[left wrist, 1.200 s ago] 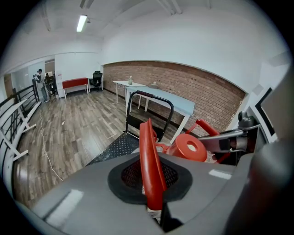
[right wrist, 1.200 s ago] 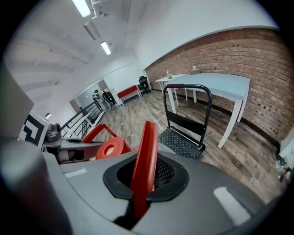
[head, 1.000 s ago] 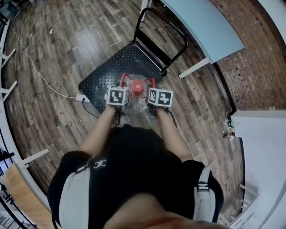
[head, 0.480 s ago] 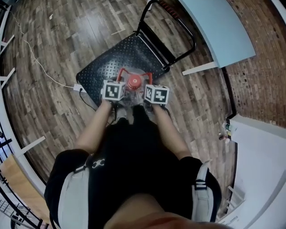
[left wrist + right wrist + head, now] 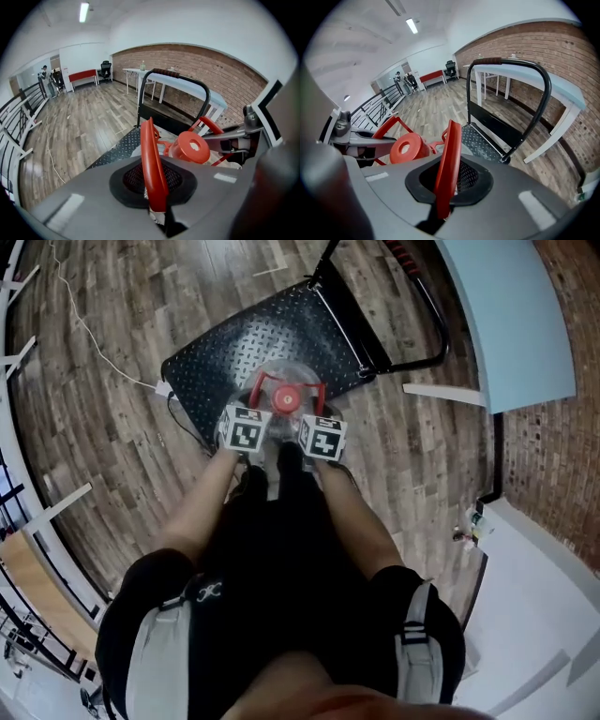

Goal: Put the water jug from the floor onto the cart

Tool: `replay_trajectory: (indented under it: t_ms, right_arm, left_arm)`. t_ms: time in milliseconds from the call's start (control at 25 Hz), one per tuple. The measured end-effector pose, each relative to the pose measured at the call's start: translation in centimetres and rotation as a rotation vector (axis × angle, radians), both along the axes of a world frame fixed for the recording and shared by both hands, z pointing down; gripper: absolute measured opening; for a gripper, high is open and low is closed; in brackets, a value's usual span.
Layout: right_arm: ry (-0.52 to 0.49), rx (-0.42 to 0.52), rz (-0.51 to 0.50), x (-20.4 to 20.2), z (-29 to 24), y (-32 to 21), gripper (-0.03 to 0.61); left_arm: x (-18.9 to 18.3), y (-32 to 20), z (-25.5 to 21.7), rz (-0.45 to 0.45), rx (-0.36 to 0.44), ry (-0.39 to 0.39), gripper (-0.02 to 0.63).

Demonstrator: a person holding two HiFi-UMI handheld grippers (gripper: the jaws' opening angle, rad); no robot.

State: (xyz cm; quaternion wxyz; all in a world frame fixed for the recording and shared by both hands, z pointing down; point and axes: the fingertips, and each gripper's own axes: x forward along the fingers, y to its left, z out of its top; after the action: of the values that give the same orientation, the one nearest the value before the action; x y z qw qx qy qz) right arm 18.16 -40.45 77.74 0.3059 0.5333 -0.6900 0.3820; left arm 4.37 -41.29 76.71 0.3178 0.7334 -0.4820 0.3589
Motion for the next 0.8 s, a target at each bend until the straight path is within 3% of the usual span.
replay_trajectory:
  t_ms: [200, 480, 600, 800]
  right_arm:
    - [0.011, -0.052, -0.026, 0.0, 3.6, -0.9, 0.026]
    - [0.041, -0.038, -0.066, -0.5, 6.2, -2.0, 0.025]
    - [0.027, -0.047, -0.093, -0.9, 6.4, -1.8, 0.035]
    - [0.029, -0.069, -0.109, -1.3, 6.5, -1.2, 0.077]
  left_arm:
    - [-0.4, -0.2, 3.9, -0.063, -0.064, -0.011, 0.015]
    - [-1.2, -0.7, 7.4, -0.093, -0.077, -0.092, 0.012]
    - [-2.2, -0.5, 7.8, -0.115, -0.113, -0.084, 0.012]
    - [-2.3, 0.0, 8.1, -0.117, -0.165, -0.050, 0.088]
